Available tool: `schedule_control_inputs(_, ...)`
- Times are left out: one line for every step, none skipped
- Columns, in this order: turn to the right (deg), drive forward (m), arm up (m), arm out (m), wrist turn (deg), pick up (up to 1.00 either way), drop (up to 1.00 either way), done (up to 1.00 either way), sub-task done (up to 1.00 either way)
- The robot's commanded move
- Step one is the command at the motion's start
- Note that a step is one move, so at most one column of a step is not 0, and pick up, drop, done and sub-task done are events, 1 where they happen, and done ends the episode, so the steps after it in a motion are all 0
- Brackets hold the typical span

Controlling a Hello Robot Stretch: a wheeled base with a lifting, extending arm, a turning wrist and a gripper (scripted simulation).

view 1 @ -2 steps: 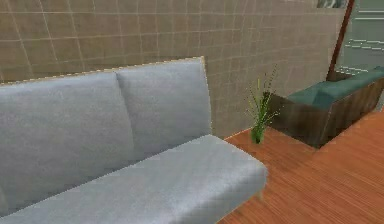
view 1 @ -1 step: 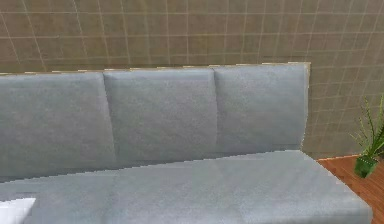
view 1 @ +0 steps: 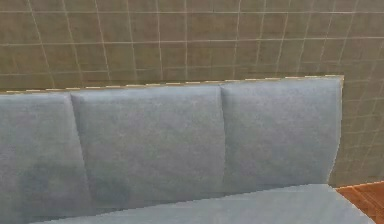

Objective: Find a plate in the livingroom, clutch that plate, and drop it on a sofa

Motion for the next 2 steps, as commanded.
schedule_control_inputs(-9.0, 0.0, 0.0, 0.0, 0.0, 0.0, 0.0, 0.0, 0.0)
schedule_control_inputs(-3.0, 0.0, 0.0, 0.0, 0.0, 0.0, 0.0, 0.0, 0.0)
